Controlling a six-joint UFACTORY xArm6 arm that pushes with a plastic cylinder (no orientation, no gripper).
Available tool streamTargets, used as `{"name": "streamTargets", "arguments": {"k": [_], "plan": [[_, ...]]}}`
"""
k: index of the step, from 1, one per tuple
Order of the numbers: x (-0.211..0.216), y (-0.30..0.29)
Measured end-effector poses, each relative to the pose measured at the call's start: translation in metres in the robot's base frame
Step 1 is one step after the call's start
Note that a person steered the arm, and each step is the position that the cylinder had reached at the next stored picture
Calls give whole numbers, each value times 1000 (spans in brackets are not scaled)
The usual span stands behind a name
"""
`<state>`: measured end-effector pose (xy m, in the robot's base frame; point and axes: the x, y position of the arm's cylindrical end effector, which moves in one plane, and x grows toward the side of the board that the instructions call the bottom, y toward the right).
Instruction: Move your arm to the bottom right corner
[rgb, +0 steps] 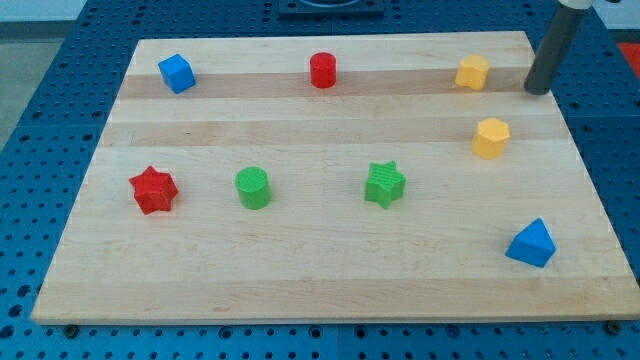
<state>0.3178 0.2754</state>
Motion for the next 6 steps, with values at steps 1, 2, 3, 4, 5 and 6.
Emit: {"name": "streamTargets", "arguments": {"k": [1,2,3,4,5,6], "plan": [[78,-10],[111,-12],[166,-14],[178,-14],[231,3],[265,4]]}}
